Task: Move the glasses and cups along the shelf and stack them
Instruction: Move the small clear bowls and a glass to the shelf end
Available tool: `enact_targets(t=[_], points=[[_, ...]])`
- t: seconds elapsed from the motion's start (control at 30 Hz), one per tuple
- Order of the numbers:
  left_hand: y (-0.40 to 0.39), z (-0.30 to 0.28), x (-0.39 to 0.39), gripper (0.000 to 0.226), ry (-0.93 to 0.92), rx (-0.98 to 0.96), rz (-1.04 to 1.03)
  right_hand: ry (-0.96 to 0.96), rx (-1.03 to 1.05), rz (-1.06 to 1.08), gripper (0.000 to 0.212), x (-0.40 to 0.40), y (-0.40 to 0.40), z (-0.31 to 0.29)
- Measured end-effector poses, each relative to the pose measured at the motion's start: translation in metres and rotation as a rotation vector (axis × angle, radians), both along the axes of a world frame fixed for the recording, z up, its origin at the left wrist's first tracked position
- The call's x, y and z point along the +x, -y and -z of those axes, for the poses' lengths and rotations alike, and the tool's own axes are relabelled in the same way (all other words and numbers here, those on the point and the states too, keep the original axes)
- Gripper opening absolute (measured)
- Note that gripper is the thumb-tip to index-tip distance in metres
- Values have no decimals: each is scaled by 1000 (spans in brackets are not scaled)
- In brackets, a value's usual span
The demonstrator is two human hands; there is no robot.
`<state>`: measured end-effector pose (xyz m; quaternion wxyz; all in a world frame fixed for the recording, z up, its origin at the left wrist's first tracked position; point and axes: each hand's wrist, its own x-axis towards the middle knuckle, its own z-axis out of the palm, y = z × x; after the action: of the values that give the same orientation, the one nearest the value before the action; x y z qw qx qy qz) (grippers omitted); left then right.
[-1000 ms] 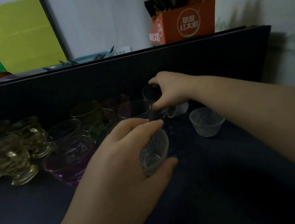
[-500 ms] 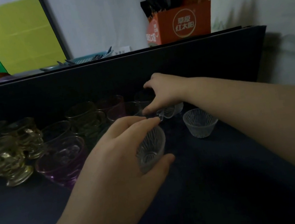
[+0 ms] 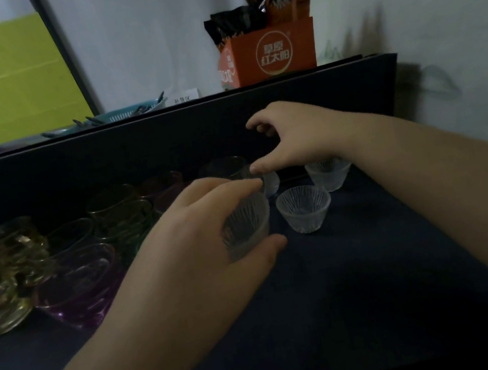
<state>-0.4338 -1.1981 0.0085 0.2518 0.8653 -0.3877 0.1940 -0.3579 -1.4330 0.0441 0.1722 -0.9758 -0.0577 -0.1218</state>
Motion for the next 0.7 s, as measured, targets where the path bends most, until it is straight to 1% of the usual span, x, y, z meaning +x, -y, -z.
enact_targets(t=[0.13,0.2,0.3,0.4,0.57,0.63,0.7], points=[[27,-19,14,60,-45,26,28,99,65,110,81,-51,21,10],[48,-26,27,59,-100,40,18,121,124,184,77,-78,32,22],[83,-31,39,56,-145,82,43,117,213,254,71,-115,47,41],[119,-28,43,56,-153,182,92,85,212,307,66,-146,60,57],[174,-12,43,60,-139,366,162,128,209,372,86,-182,74,71],[188,-5,41,59,-141,430,185,126,207,389,87,-190,74,73],[195,3,40,58,-139,470,202,114,196,392,84,-196,74,73]])
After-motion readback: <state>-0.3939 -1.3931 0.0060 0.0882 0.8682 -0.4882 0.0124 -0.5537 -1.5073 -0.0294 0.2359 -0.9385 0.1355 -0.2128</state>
